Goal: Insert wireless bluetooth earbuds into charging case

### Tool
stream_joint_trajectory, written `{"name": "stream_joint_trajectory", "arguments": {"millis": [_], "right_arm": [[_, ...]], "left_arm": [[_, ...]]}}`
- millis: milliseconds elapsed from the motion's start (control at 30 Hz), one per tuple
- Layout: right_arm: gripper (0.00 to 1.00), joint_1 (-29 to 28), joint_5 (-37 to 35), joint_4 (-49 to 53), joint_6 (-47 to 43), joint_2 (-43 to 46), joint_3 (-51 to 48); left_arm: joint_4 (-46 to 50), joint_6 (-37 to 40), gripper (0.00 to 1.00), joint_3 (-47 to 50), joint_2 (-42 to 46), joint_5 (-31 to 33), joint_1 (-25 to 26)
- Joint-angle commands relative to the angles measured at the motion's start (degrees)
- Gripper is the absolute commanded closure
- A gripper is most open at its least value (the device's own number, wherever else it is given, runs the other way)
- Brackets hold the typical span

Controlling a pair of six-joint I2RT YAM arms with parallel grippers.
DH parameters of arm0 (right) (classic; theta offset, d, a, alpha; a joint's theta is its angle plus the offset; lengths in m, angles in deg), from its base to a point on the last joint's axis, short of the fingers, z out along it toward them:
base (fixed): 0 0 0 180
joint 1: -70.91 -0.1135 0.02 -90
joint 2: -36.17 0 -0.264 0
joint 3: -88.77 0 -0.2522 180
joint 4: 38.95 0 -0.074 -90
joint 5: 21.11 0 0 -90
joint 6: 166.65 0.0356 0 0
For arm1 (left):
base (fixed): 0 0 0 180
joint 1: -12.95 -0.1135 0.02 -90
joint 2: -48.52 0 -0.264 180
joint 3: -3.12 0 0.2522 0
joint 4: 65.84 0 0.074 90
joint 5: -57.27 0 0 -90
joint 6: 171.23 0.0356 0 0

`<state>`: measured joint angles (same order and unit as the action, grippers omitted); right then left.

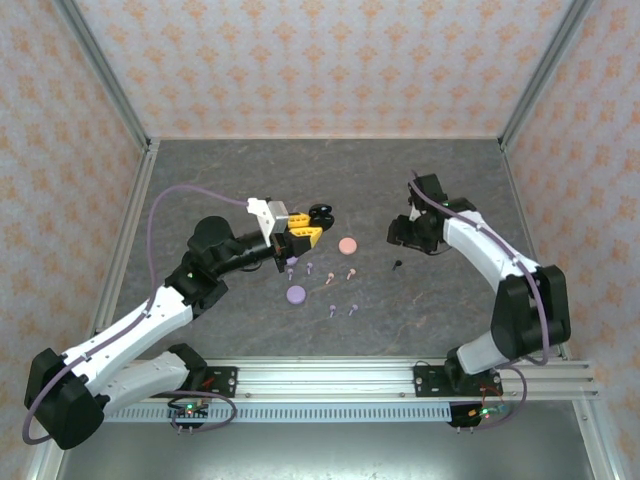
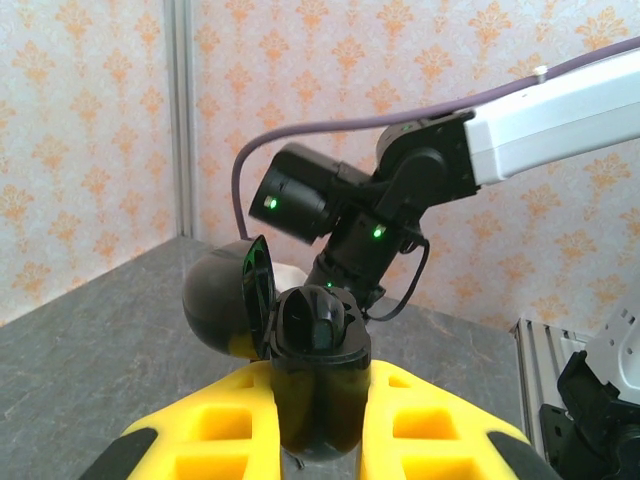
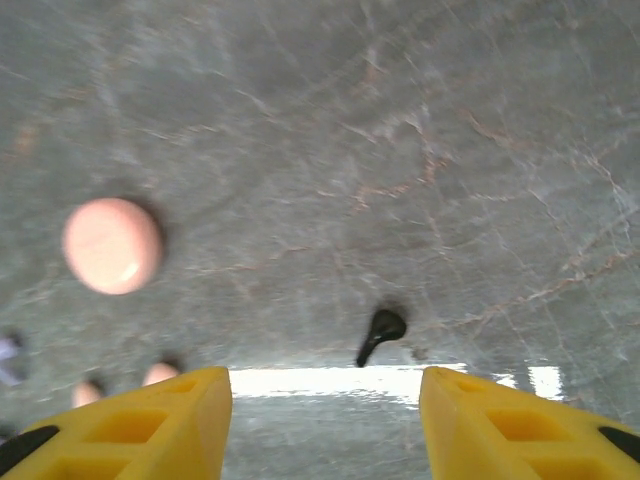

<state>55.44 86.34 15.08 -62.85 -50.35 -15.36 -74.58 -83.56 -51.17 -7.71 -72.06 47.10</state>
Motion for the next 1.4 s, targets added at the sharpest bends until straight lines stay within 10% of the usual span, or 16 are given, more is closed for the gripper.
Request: {"name": "stream_joint_trajectory", "arguments": {"millis": [0,1367], "right_arm": [[0.49,0.28,-3.17,-0.18,0.74,-2.98,-1.06],[0.79,0.17,1.54,-5.18,-0.79,-11.83,-3.07]], "left_arm": [[0.5,1.54,1.0,-1.5,0.77,1.27,0.39],[2.73,2.18,1.0,-2.09,0.55,1.79,0.68]]}}
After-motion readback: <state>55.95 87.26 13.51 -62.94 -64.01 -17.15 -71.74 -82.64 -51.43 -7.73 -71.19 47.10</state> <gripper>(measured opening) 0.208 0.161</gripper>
